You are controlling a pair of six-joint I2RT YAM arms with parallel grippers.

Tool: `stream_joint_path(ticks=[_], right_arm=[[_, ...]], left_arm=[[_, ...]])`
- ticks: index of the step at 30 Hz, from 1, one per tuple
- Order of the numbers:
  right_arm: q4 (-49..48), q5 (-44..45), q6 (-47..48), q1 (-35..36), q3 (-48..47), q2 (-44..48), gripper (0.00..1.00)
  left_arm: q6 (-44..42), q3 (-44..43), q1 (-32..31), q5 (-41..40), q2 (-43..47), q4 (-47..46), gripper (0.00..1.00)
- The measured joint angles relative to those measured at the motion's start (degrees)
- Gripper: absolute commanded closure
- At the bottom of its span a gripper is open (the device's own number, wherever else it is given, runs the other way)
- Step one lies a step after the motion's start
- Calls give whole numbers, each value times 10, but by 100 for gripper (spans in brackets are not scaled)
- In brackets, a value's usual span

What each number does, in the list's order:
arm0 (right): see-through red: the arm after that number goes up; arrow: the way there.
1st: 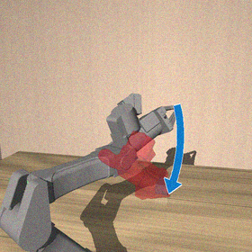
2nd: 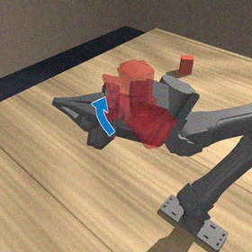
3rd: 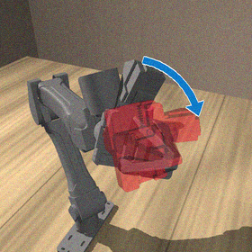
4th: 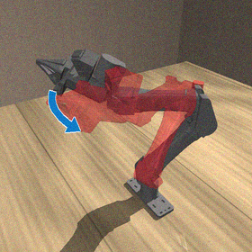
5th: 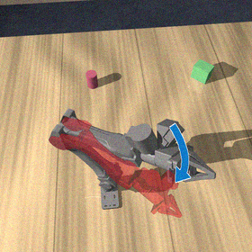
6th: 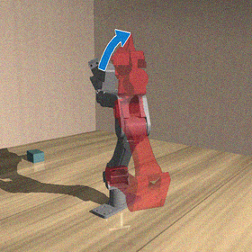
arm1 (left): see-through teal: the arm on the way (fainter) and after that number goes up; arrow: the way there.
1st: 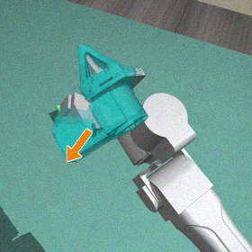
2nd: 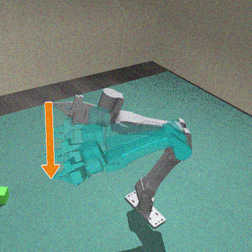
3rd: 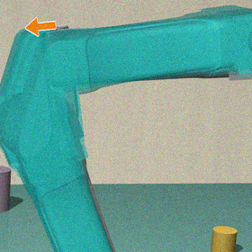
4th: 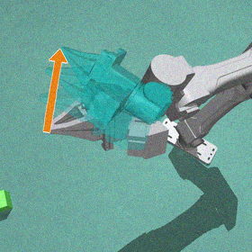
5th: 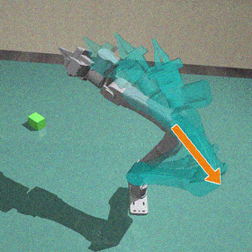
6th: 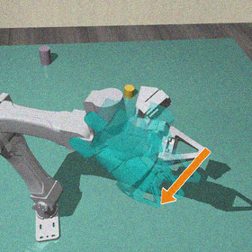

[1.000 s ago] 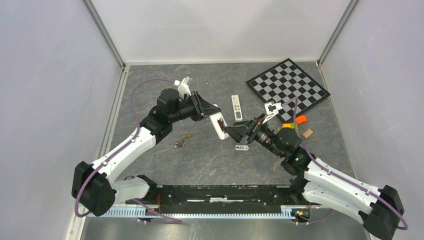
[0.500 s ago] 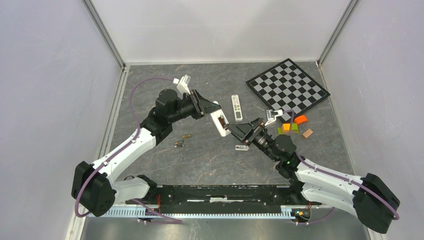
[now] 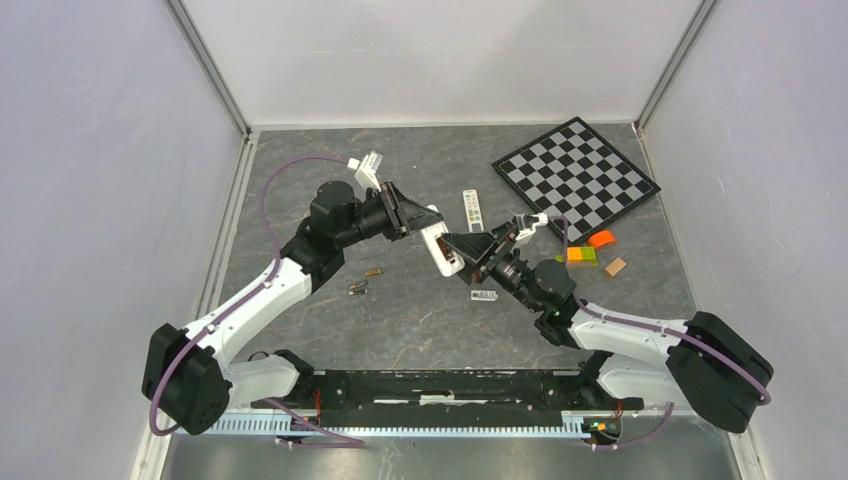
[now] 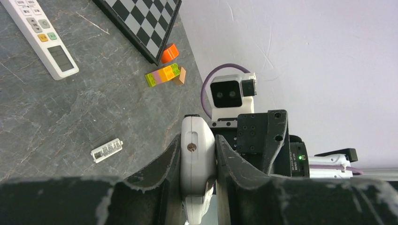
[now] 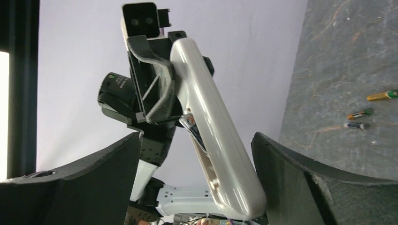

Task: Load the batteries into the remote control

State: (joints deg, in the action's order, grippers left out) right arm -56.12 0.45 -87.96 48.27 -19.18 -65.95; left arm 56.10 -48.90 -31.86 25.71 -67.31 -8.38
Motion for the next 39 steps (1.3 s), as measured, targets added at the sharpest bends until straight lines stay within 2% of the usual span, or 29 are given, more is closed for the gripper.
stream_joint_path(ticks=[4, 11, 22, 25, 26, 27, 30, 32, 35, 39], right_arm=[[-14, -2, -12, 0, -10, -11, 11], [-32, -9, -33, 0, -16, -38, 32], [-79, -36, -64, 0, -17, -78, 59], [-99, -43, -66, -1, -17, -80, 63], [-105, -45, -66, -1, -17, -80, 61], [-111, -45, -65, -1, -16, -80, 55], [-115, -46, -65, -1, -14, -81, 27], [-119, -48, -68, -3, -12, -81, 16], [-124, -52, -48, -7, -8, -76, 12], [-113, -70, -3, -16, -6, -62, 15]], left_arm=[[0, 6, 0, 15, 0, -16, 98], [-6, 10, 0, 33, 0, -31, 98], [-5, 15, 4, 48, 2, -56, 98], [8, 15, 6, 48, 5, -60, 98], [15, 15, 7, 48, 6, -61, 98], [19, 15, 7, 48, 7, -62, 98], [20, 15, 6, 50, 7, -66, 98], [14, 15, 5, 49, 7, -64, 98], [0, 15, 5, 48, 7, -51, 98], [-19, 14, 16, 44, 9, -24, 98]])
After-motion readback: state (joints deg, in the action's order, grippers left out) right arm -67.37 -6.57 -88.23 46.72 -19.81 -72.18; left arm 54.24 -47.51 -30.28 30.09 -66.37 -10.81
